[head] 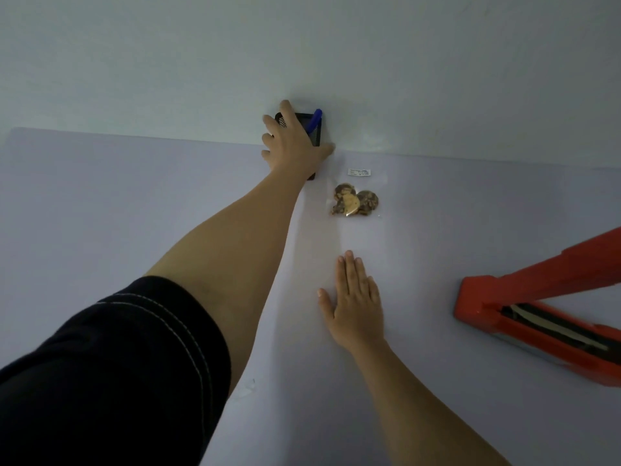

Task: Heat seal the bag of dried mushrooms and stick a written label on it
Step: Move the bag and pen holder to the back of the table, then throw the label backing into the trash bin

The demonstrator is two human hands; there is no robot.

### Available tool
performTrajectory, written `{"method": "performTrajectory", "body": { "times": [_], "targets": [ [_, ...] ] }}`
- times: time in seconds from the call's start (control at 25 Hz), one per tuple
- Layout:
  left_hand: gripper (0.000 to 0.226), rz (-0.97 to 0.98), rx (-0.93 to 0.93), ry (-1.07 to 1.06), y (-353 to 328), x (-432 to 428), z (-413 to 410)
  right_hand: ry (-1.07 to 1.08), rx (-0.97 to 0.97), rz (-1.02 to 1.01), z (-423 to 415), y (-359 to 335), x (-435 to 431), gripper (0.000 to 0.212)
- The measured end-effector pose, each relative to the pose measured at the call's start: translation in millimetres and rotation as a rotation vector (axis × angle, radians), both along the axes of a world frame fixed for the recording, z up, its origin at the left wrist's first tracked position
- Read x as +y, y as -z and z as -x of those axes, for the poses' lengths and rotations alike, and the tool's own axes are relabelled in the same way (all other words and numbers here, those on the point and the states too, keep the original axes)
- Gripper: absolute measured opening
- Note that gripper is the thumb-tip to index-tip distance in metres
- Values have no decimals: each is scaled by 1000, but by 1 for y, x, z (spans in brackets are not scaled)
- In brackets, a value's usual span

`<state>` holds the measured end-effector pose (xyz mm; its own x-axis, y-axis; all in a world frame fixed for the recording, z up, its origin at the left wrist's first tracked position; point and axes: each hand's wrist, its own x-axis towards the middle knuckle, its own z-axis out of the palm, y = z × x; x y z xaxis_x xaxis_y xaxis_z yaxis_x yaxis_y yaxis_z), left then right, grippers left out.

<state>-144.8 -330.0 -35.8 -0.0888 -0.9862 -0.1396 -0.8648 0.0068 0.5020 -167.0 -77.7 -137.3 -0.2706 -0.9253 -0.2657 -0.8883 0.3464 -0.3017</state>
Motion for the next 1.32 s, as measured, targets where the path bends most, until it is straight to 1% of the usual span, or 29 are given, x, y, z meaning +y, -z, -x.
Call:
{"method": "performTrajectory", "body": {
  "times": [0.04,0.12,0.24,0.36,0.52,0.64,0.72,0.8,0.88,0.96,1.12,1.32],
  "targets": [
    [102,4,-40,-5,-3,2,-3,-3,-2,-21,1,-2,-2,69],
    [100,41,-61,4,-10,10,-16,-21,-4,-89,3,-9,-1,67],
    [84,82,18,58,-18,37,-57,-80,5,-121,-4,-27,7,64],
    [66,25,104,107,-12,86,-110,-93,-12,-110,-27,-40,31,61],
    [48,-62,-8,174,13,176,-179,-113,-65,-117,-74,-47,74,60],
    [43,-120,-76,318,36,240,-218,-142,-86,-98,-105,-43,107,63],
    [41,-134,-87,366,48,272,-236,-133,-80,-76,-123,-39,126,71],
    [41,-152,-50,297,56,297,-249,-120,-37,-76,-135,-34,141,79],
    [41,-180,34,139,61,312,-255,-101,-13,-99,-141,-27,149,81],
    [36,-185,96,61,66,317,-255,-80,-16,-105,-141,-20,152,80],
    [29,-227,176,17,63,313,-253,-56,30,-73,-141,-13,154,77],
    [24,-256,145,47,63,309,-249,-33,26,-20,-141,-11,156,74]
  ]
}}
